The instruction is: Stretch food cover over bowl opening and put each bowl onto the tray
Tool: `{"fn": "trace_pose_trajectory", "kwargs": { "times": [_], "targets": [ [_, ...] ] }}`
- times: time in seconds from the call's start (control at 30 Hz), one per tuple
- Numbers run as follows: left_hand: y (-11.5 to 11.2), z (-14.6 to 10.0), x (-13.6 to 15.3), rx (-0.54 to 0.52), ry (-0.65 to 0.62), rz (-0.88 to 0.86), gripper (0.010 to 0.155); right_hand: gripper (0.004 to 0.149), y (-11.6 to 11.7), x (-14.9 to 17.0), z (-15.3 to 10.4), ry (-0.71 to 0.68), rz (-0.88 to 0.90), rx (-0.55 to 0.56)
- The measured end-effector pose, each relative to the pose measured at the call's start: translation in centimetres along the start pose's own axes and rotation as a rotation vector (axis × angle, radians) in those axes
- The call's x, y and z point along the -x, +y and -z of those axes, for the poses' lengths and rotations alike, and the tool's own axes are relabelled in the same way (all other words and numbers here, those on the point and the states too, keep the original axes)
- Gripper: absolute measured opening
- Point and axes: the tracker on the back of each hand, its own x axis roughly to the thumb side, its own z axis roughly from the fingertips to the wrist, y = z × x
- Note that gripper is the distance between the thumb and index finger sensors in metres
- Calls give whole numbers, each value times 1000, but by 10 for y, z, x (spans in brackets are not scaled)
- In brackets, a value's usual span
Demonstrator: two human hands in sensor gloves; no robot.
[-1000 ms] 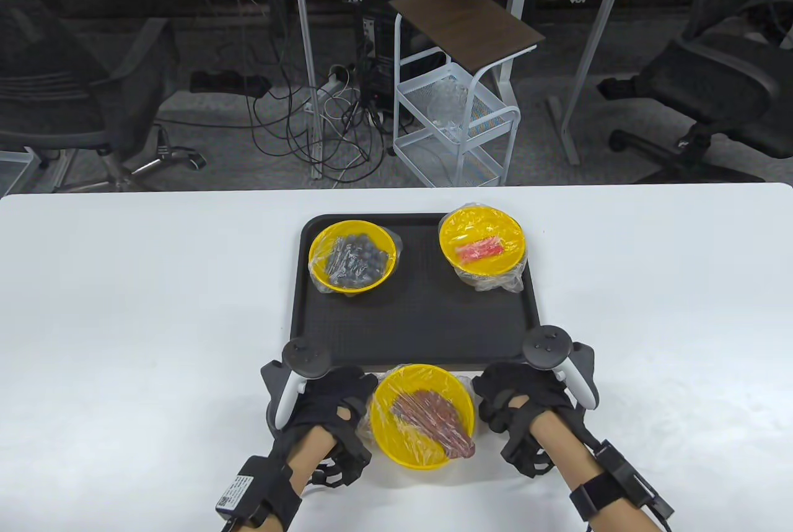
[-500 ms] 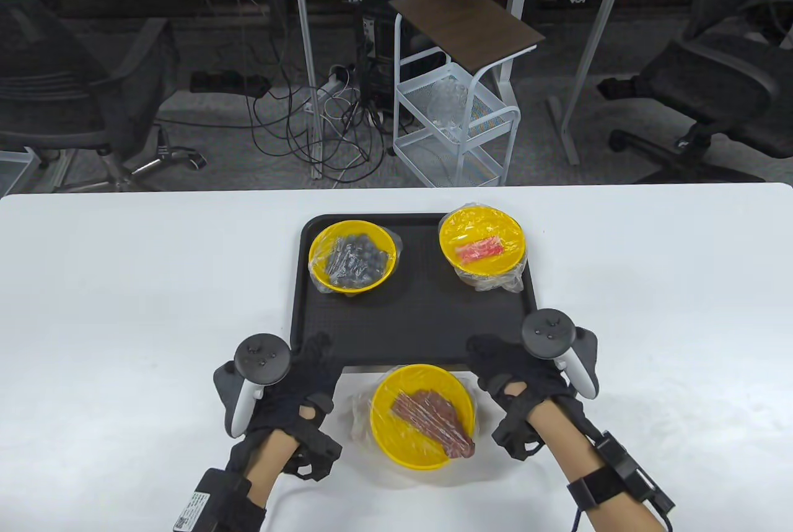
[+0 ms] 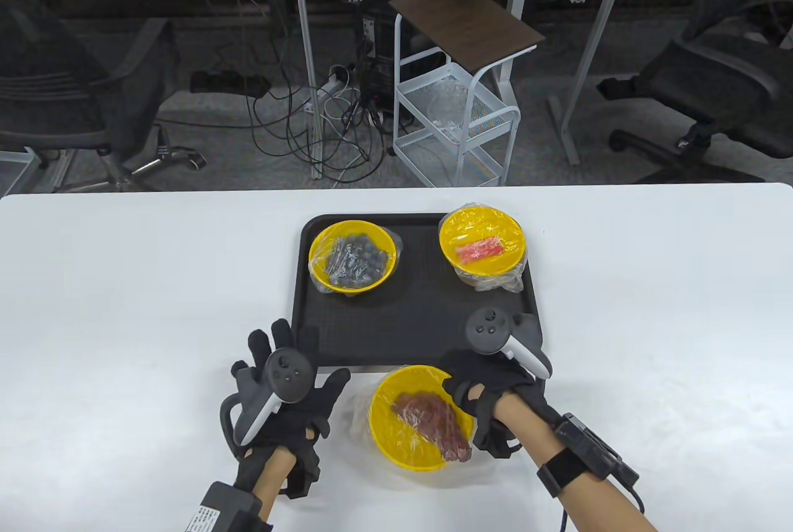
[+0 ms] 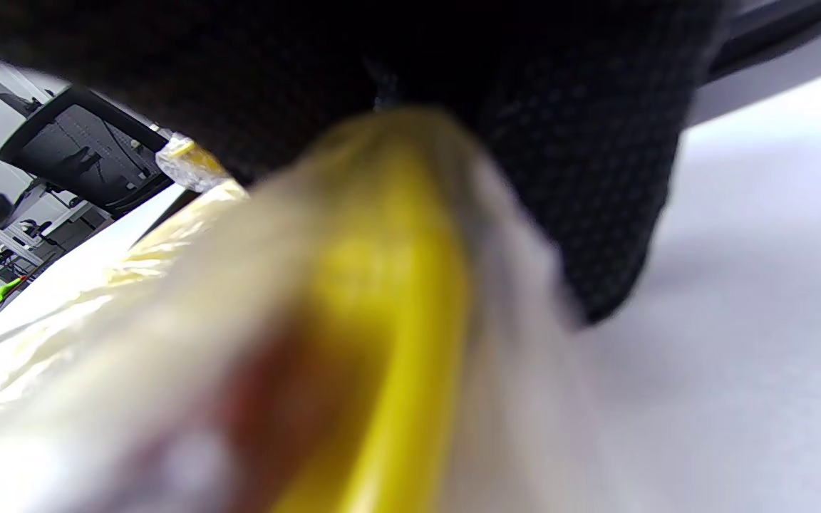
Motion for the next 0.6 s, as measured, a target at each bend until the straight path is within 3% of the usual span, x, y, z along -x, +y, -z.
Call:
{"fn": "trace_pose_trajectory", "kwargs": {
  "times": [0.2,0.4,0.6],
  "targets": [
    [13,-5,15,-38,24,-77,90,51,-36,-2,0,20,71,92],
    [11,-2,17,-18,42,-70,90,51,-76,-5,19,112,140,242],
    [9,-2,13,-3,44,-44,90,50,-72,3,47,210,167,313]
  ]
}}
